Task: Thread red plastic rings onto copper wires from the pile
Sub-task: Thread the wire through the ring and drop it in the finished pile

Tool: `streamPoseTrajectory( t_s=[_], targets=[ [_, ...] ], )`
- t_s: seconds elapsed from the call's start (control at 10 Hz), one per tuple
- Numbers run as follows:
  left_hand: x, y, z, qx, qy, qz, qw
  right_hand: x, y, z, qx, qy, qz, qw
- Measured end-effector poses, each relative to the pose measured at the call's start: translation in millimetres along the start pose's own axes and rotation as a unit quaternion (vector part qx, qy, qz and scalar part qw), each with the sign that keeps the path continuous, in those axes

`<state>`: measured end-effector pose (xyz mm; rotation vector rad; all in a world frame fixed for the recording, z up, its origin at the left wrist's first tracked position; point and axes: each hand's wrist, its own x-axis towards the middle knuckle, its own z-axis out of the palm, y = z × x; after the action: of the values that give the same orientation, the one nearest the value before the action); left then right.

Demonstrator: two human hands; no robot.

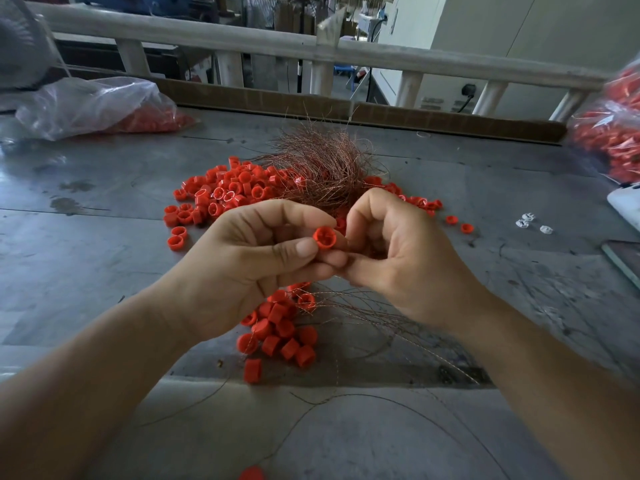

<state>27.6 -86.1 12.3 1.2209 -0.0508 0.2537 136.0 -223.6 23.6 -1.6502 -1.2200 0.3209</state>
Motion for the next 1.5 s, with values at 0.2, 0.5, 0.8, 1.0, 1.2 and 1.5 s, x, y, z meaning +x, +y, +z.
streamPoseTrajectory(
  t_s=[0.2,0.5,0.8,1.0,1.2,1.5],
  targets=[
    [0.7,2.0,-2.2,0.003,0.013,-0.001,1.0,14.6,17.1,-32.8,-0.117,0.079,0.071,0.988],
    [-1.8,3.5,-1.5,0.004,0.024,-0.004,1.0,24.3,66.3,-54.2,-0.338,0.125,0.185,0.914],
    [-0.7,3.3,-1.2,0.006,0.015,-0.005,1.0,26.8,74.7,-47.4,-0.399,0.094,0.155,0.899],
    [-0.5,3.3,-1.4,0.009,0.015,-0.009,1.0,27.3,72.9,-52.7,-0.387,0.109,0.143,0.904],
    [-0.3,3.2,-1.4,0.028,0.036,-0.014,0.999,22.3,34.8,-54.7,0.016,0.142,0.104,0.984],
    [1.8,0.1,-0.3,0.046,0.06,-0.02,0.997,9.7,5.6,-23.5,0.122,0.0,0.04,0.992]
  ],
)
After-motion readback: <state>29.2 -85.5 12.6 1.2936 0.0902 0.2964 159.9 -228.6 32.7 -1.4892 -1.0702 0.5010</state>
